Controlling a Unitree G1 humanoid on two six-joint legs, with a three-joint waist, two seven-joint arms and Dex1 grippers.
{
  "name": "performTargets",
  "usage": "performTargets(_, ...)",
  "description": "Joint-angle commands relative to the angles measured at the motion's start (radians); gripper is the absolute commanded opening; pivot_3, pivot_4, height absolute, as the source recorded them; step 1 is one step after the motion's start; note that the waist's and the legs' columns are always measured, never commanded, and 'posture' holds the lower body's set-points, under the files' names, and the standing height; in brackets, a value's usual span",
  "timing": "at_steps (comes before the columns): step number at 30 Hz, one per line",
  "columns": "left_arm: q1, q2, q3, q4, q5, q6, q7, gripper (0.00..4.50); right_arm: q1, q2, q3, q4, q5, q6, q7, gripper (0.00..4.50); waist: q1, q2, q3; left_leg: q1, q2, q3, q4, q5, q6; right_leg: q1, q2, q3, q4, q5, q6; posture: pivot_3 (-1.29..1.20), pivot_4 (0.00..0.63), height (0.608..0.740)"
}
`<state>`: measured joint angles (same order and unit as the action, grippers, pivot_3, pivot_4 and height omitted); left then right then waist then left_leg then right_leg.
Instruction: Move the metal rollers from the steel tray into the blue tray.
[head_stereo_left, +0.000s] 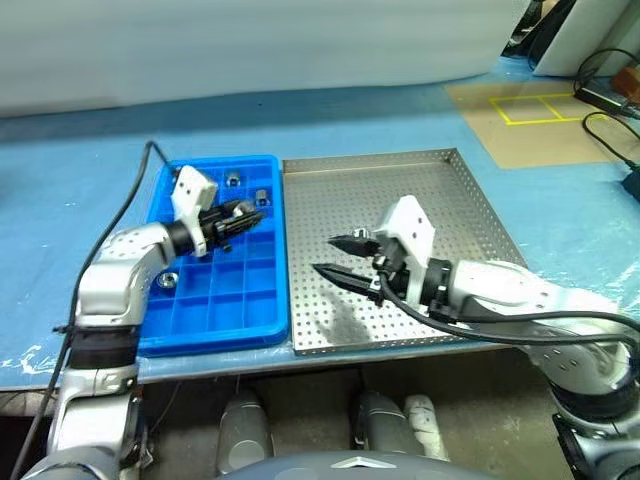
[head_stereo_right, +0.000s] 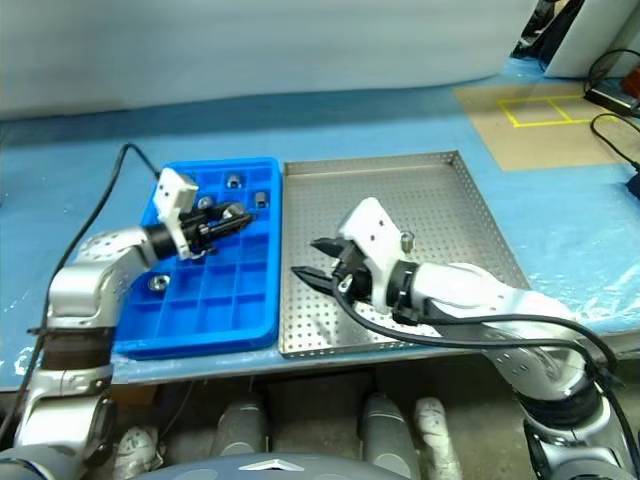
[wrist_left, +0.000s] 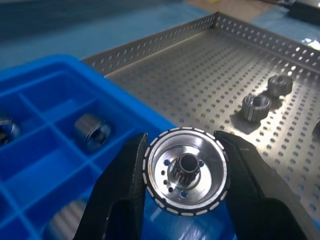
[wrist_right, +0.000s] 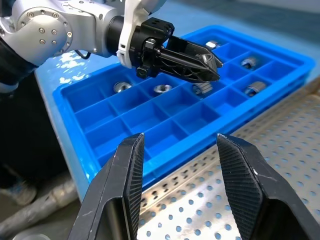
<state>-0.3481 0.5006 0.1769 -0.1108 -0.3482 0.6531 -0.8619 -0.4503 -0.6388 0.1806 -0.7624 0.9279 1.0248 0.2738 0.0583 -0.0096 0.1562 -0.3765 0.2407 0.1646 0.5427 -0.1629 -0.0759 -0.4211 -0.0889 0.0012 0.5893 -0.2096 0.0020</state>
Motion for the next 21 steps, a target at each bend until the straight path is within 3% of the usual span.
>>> performTargets(1, 0.100, 0.041, 0.055, -0.178, -0.121, 0.064, -0.030, 1.74, -0.056, 0.012, 0.034, 0.034, -0.054, -0.023, 0.058, 2.40, 0.011, -0.001, 0.000, -0.002, 0.000, 0.000, 0.000, 0.000, 0.000, -0.001, 0.000, 0.000, 0.000, 0.000, 0.001, 0.05, 0.150, 0.740)
performTargets(6, 0.301, 0.153, 0.133, -0.283, -0.171, 0.085, -0.052, 1.74, -0.103, 0.038, 0.077, 0.075, -0.107, -0.021, 0.114, 2.40, 0.034, -0.001, 0.000, -0.004, 0.001, -0.003, -0.001, 0.000, -0.001, -0.003, 0.000, -0.003, 0.002, 0.001, 0.002, 0.09, 0.150, 0.740)
performTargets(11, 0.421, 0.205, 0.217, -0.326, -0.204, 0.080, -0.040, 1.74, -0.106, 0.083, 0.112, 0.076, -0.146, -0.006, 0.122, 2.40, 0.047, -0.001, 0.000, -0.003, 0.001, -0.003, 0.000, 0.001, -0.002, -0.002, 0.000, -0.002, 0.002, 0.000, -0.001, 0.13, 0.150, 0.740)
performTargets(21, 0.494, 0.233, 0.147, -0.324, -0.179, 0.049, -0.033, 1.74, -0.097, 0.100, 0.118, 0.078, -0.206, 0.006, 0.143, 2.40, 0.048, -0.001, 0.000, 0.000, 0.001, -0.003, 0.001, 0.002, -0.004, -0.001, 0.000, -0.002, 0.004, 0.000, 0.000, 0.11, 0.150, 0.740)
